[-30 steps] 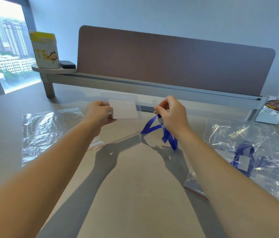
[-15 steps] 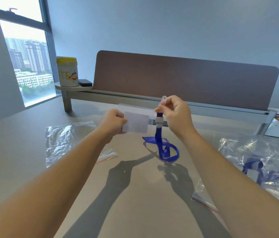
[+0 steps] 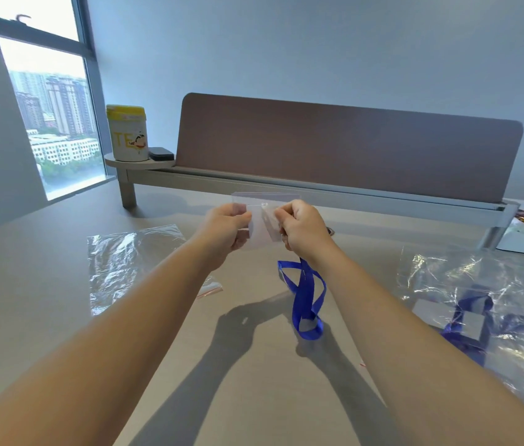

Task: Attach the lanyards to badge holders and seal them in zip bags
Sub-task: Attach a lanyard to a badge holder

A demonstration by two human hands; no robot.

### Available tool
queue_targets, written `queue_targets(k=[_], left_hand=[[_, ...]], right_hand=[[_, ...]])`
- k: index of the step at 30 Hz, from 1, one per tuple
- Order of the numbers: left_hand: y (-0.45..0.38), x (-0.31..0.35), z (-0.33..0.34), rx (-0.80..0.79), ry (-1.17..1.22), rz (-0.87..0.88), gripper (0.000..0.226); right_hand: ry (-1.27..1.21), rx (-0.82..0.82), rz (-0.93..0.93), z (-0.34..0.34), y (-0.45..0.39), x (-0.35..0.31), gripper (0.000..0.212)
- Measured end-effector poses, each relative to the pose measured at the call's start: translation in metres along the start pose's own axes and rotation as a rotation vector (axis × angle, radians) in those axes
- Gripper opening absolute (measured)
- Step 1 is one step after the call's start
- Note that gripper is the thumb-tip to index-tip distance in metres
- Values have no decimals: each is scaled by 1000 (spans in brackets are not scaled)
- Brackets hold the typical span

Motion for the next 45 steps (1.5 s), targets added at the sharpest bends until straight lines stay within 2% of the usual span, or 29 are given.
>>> queue_targets(k=[2,6,13,15,18,20,24,28,32,37,42,45], left_hand=[[3,-1,3,-30,22,-7,25],[9,3,12,-74,66,-19,12],[4,7,10,137,64,64,15],[2,12,3,211,162,70,11],[0,18,-9,275,294,29,17],[0,21,-15,270,379,7,13],[3,23,-23,185,501,-40,17],[6,17,-26,10,339,-79,14],[3,6,-33,-138,118,-109,22],[0,-8,-34,-355,-283,-137,19],[-2,-13,-35,-425,-525,-150,28],[-4,-13,-29,-333,-782,-100,31]], right_hand=[[-7,-61,-2,3,3,-2,11],[-20,-151,-35,4,9,-5,6],[-58,-129,-83,2,12,-13,16],[-130,-152,-52,1,13,-14,17],[-166,-206,3,-3,15,-10,11],[-191,-249,35,-5,16,-5,6],[-193,-342,101,-4,21,8,16],[-176,-402,149,-4,20,22,22],[-88,-346,155,-12,16,33,25],[142,-303,119,-15,7,38,12],[258,-180,25,-20,3,37,8],[232,-138,-25,-19,2,31,15]])
Point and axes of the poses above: each hand's wrist, its own y-axis away from the middle knuckle, its own z-axis out of the palm, x = y × z, the point moved 3 cm from there along -y, towards the middle knuckle, and after that the axes turned 1 degree about x, right-handed, at the moved point
